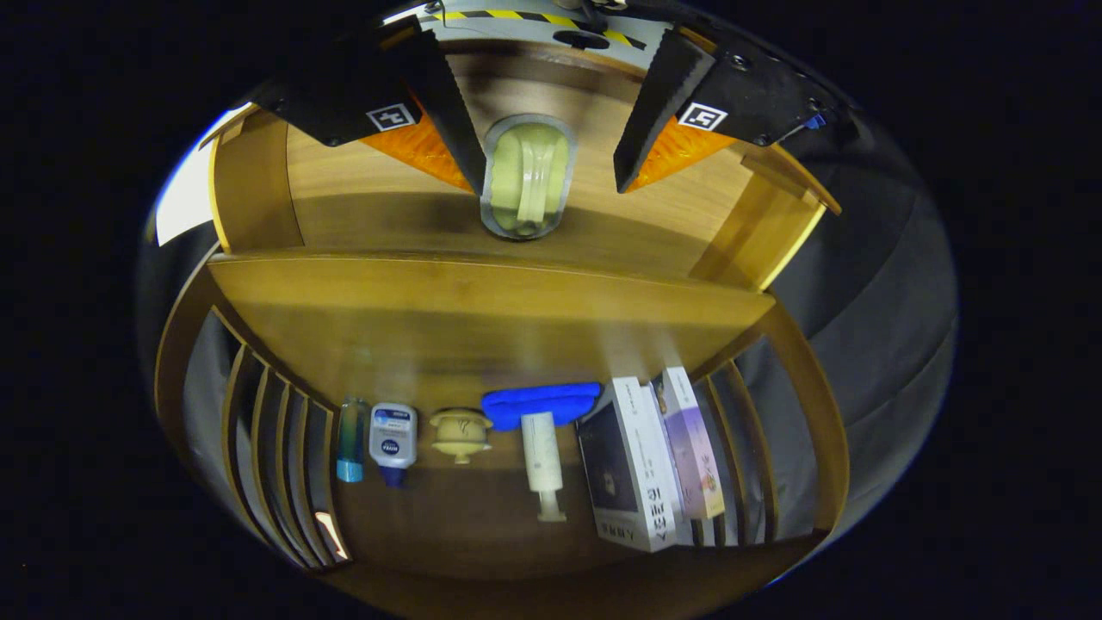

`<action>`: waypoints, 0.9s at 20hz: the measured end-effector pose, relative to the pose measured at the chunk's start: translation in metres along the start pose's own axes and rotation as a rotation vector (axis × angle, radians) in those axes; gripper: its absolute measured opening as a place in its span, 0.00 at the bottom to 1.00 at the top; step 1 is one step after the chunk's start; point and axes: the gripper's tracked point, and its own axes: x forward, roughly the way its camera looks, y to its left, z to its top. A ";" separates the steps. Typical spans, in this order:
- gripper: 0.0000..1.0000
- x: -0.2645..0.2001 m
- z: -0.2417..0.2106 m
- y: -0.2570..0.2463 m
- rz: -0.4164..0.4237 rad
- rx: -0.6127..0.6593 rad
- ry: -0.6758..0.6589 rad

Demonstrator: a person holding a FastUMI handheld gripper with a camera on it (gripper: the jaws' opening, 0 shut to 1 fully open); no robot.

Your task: Pull open the drawer, take out the items inside it, and place them on the countertop above the cabinet.

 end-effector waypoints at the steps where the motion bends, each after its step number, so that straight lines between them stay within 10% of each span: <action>1: 0.95 0.006 -0.002 -0.002 -0.007 0.007 0.011; 8: 0.84 0.037 -0.007 0.000 -0.017 0.033 0.063; 13: 0.26 0.039 -0.020 0.002 -0.008 0.082 0.069; 18: 0.15 0.024 -0.011 -0.011 -0.033 0.080 -0.009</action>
